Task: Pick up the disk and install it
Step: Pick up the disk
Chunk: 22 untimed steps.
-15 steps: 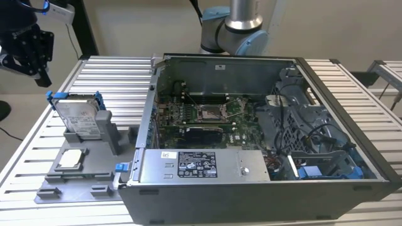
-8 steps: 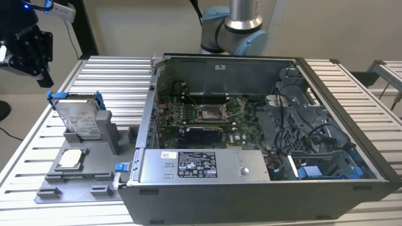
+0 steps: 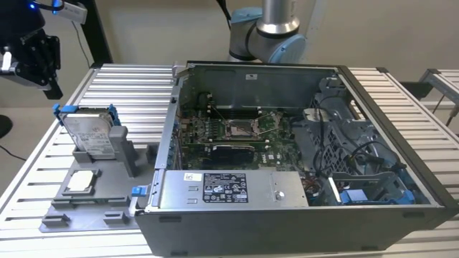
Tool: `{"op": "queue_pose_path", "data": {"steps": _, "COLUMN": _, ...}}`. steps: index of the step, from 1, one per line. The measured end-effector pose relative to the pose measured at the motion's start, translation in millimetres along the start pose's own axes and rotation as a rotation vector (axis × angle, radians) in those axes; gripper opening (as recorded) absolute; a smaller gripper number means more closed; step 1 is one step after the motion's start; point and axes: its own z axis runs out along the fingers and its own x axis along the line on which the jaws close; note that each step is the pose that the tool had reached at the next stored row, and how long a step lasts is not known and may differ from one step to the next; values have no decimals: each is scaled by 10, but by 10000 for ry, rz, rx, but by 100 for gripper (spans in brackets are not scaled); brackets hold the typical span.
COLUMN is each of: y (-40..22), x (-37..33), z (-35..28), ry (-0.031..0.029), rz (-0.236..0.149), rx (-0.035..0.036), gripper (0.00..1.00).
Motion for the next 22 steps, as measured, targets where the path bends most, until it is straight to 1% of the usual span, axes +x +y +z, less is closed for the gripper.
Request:
{"op": "queue_pose_path", "data": {"steps": 3, "y": 0, "x": -7, "z": 3, "ry": -11, "rz": -134, "rx": 3, "gripper": 0}}
{"op": "queue_pose_path", "data": {"steps": 4, "y": 0, "x": -8, "z": 3, "ry": -22, "rz": -152, "rx": 3, "gripper": 0}}
{"op": "queue_pose_path", "data": {"steps": 5, "y": 1, "x": -11, "z": 4, "ry": -48, "rz": -171, "rx": 3, "gripper": 0}}
{"op": "queue_pose_path", "data": {"steps": 6, "y": 0, "x": -12, "z": 3, "ry": -80, "rz": -192, "rx": 1, "gripper": 0}}
{"op": "queue_pose_path", "data": {"steps": 9, "y": 1, "x": -13, "z": 4, "ry": -235, "rz": -220, "rx": 0, "gripper": 0}}
{"op": "queue_pose_path", "data": {"steps": 10, "y": 1, "x": -13, "z": 3, "ry": -275, "rz": -220, "rx": -1, "gripper": 0}}
{"op": "queue_pose_path", "data": {"steps": 11, "y": 1, "x": -13, "z": 5, "ry": -297, "rz": -219, "rx": -6, "gripper": 0}}
{"op": "queue_pose_path", "data": {"steps": 12, "y": -1, "x": -13, "z": 6, "ry": -300, "rz": -221, "rx": -67, "gripper": 0}}
{"op": "queue_pose_path", "data": {"steps": 13, "y": 0, "x": -13, "z": 6, "ry": -300, "rz": -221, "rx": -104, "gripper": 0}}
{"op": "queue_pose_path", "data": {"steps": 22, "y": 0, "x": -12, "z": 6, "ry": -300, "rz": -259, "rx": -105, "gripper": 0}}
